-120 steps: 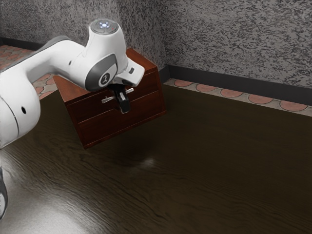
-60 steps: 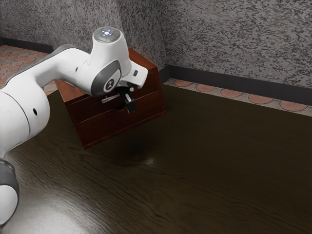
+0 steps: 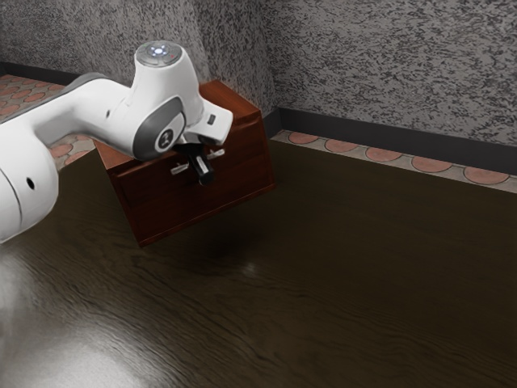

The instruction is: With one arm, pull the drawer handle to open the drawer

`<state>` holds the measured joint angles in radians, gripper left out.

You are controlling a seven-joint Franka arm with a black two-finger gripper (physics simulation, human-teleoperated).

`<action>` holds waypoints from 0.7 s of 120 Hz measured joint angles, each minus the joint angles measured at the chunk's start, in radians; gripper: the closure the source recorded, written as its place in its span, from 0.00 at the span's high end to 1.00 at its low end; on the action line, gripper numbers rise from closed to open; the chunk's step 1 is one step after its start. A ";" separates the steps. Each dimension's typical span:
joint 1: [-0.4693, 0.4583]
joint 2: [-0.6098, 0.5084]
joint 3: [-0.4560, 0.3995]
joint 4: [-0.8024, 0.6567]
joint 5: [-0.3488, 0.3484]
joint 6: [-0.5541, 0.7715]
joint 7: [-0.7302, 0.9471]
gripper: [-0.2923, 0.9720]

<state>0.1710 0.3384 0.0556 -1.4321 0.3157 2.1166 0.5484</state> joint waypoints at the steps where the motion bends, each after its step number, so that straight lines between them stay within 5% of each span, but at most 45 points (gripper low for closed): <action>1: 0.000 -0.005 0.000 -0.005 0.000 0.000 0.000 0.45; 24: -0.015 -0.056 -0.004 -0.084 0.001 0.007 -0.013 0.53; 39: -0.025 -0.098 -0.008 -0.126 0.002 0.011 -0.022 0.42; 84: -0.010 -0.182 -0.071 -0.236 0.007 0.046 -0.048 0.53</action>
<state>0.1608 0.1568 -0.0152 -1.6685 0.3224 2.1629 0.5003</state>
